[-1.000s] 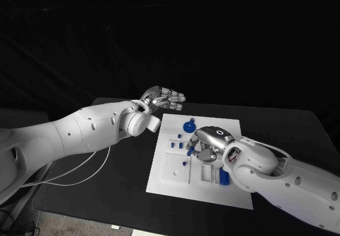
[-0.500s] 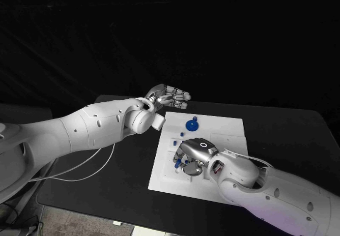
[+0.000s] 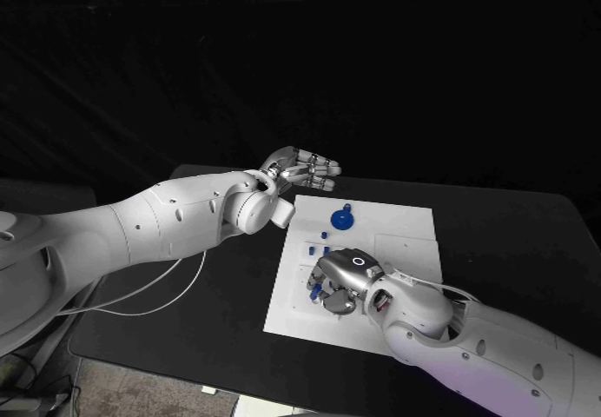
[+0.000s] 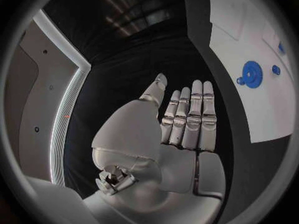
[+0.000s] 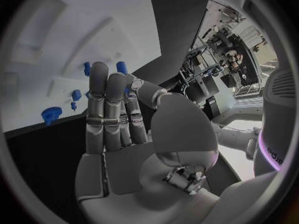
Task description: Assemble the parts on the task board
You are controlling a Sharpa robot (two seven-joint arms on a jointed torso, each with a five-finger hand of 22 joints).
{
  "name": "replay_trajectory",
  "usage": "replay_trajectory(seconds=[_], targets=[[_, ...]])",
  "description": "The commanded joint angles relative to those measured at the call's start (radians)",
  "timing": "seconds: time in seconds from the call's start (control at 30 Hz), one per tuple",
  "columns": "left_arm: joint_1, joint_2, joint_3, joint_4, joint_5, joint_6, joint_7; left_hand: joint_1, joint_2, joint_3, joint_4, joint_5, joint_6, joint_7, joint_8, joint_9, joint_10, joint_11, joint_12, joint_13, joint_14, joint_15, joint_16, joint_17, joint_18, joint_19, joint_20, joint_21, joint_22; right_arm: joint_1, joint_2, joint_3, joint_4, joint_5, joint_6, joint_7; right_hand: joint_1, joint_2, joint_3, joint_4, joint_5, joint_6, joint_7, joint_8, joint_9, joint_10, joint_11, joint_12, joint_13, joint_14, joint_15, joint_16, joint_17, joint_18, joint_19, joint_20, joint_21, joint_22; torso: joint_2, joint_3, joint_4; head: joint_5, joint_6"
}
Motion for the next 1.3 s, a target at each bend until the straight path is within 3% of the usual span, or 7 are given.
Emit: replay_trajectory(seconds=[0.03,0.9,1.13,1.3], targets=[[0.0,0.001,0.001,0.001,-0.002,0.017,0.004,0.0,0.007,0.0,0.003,-0.004,-0.007,-0.001,0.001,0.002,-0.008,-0.002,0.001,0.0,-0.004,-0.001,-0.002,0.0,-0.001,0.004,0.001,0.005,-0.001,-0.003,0.003,-0.001,-0.003,-0.029,0.002,-0.008,-0.011,0.003,0.006,-0.002,0.004,0.007,0.001,0.002,0.001,0.047,-0.044,0.003,0.001,0.0,-0.007,0.0,0.001,0.021,0.0,0.001,-0.006,0.002,0.0,-0.0001,-0.0008,0.0,-0.001],[0.0,-0.003,0.001,0.0,-0.004,0.022,0.001,0.0,0.006,-0.001,0.004,-0.005,-0.008,-0.001,0.001,0.002,-0.008,-0.002,0.001,0.0,-0.004,-0.001,-0.002,0.0,-0.001,0.003,0.001,0.005,-0.001,-0.012,0.01,-0.009,-0.024,-0.049,0.013,-0.039,-0.013,0.002,0.011,-0.004,0.004,0.009,0.0,0.003,0.001,0.048,-0.044,0.003,0.001,0.0,-0.008,0.002,0.0,0.022,0.002,0.001,-0.011,0.014,0.0,-0.0012,-0.0011,0.002,-0.008],[0.0,-0.002,0.001,0.0,-0.004,0.021,0.001,0.001,0.004,-0.002,0.004,-0.005,-0.008,-0.001,0.001,0.002,-0.009,-0.002,0.001,0.0,-0.005,0.0,-0.002,0.0,0.0,0.003,0.002,0.005,-0.002,-0.013,0.016,-0.021,-0.032,-0.054,0.024,-0.047,-0.013,0.001,0.013,-0.004,0.004,0.009,0.0,0.002,0.001,0.048,-0.044,0.003,0.001,-0.001,-0.008,0.003,0.0,0.022,0.002,0.001,-0.012,0.018,0.001,-0.0006,0.0012,0.004,-0.01],[0.0,0.001,0.001,0.0,-0.005,0.022,0.0,0.001,0.004,-0.002,0.004,-0.005,-0.008,-0.001,0.001,0.002,-0.009,-0.002,0.001,0.0,-0.005,0.0,-0.002,0.0,0.0,0.003,0.002,0.005,-0.002,-0.013,0.02,-0.029,-0.034,-0.055,0.031,-0.048,-0.013,0.0,0.014,-0.004,0.004,0.009,0.0,0.003,0.001,0.048,-0.044,0.003,0.001,-0.001,-0.008,0.003,0.0,0.022,0.001,0.001,-0.014,0.021,-0.001,-0.0011,-0.0018,0.006,-0.013]])
